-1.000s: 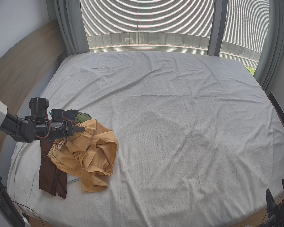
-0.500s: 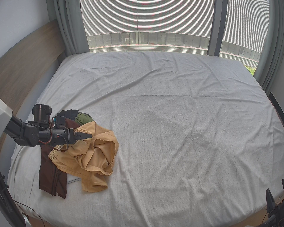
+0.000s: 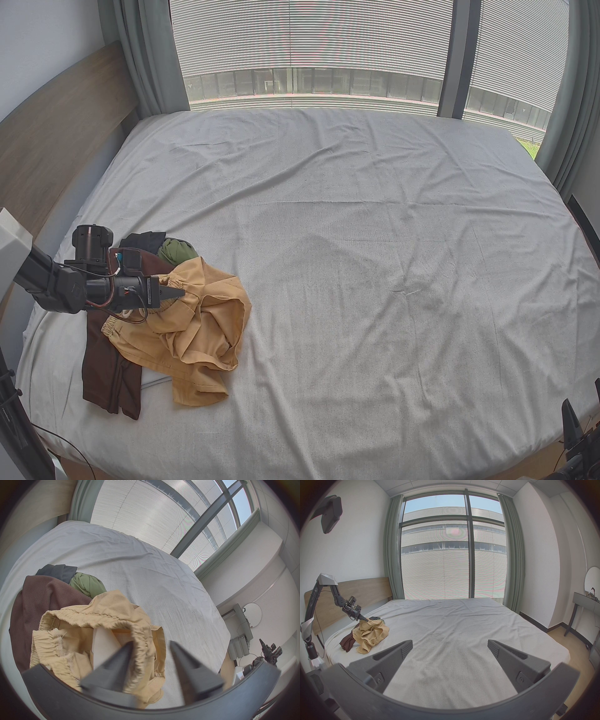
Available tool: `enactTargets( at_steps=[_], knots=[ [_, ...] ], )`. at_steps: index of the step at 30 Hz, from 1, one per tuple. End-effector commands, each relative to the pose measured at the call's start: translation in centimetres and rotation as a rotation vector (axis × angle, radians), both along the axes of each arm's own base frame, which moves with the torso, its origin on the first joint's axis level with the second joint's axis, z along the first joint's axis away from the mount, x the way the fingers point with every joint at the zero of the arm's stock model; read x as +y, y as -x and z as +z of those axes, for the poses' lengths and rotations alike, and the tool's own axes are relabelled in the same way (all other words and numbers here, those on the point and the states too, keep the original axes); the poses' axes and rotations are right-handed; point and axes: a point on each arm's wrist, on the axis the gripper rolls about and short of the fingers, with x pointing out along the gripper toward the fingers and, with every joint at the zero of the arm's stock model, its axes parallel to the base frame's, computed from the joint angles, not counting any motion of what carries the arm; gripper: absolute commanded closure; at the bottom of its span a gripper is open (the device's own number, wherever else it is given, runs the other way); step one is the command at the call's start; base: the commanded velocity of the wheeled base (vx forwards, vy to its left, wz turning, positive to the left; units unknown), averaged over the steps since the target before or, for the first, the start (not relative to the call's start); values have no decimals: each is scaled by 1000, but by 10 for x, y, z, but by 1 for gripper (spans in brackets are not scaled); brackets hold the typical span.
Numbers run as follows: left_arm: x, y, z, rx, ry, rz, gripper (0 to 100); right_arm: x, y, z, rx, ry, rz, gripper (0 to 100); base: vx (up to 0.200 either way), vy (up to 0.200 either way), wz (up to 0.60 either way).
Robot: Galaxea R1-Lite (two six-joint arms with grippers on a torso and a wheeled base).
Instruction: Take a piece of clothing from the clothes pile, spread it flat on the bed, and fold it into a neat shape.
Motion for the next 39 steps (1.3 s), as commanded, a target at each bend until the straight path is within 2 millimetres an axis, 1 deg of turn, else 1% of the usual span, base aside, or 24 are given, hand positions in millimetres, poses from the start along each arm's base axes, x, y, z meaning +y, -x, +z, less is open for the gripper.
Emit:
enactTargets(
  at_steps=[1,5,7,8,9,11,14,15,16,18,23,29,30,33,34,35,39],
  knots=[
    [0,0,-2,5,3,-6,100,0,0,-5,1,0,0,0,0,0,0],
    [-1,2,2,-3,17,-20,100,0,0,-5,1,0,0,0,0,0,0],
    [-2,6,14,-30,35,-35,100,0,0,-5,1,0,2,0,0,0,0],
    [-2,6,14,-30,35,-35,100,0,0,-5,1,0,2,0,0,0,0],
    [-2,12,30,-64,47,-40,100,0,0,-5,1,0,0,0,0,0,0],
    [-3,17,43,-86,62,-32,100,0,0,-5,1,0,-2,0,0,0,0],
    [-4,25,60,-108,90,-18,100,0,0,-5,1,2,-2,0,0,0,0],
    [-4,25,60,-108,90,-18,100,0,0,-5,1,2,-2,0,0,0,0],
    [-4,30,71,-133,104,-26,100,0,0,-5,1,2,0,0,0,0,0],
    [-6,34,76,-148,112,-42,100,0,0,-5,1,2,0,0,0,0,0],
    [-10,35,82,-196,111,-59,100,0,0,-5,1,2,0,0,0,0,0],
    [-10,37,80,-262,107,-58,100,0,0,-5,1,5,0,0,0,0,0],
    [-9,38,79,-294,105,-51,100,0,0,-5,1,6,0,0,0,0,0],
    [-10,41,77,-290,118,-47,100,0,0,-5,3,6,0,0,0,0,0],
    [-13,47,79,-291,132,-52,100,0,0,-5,3,6,0,0,0,0,0],
    [-17,49,79,-292,135,-62,100,0,0,-5,3,8,0,0,0,0,0],
    [-28,51,77,-286,139,-97,100,0,0,-5,3,6,-2,0,0,0,0]
  ],
)
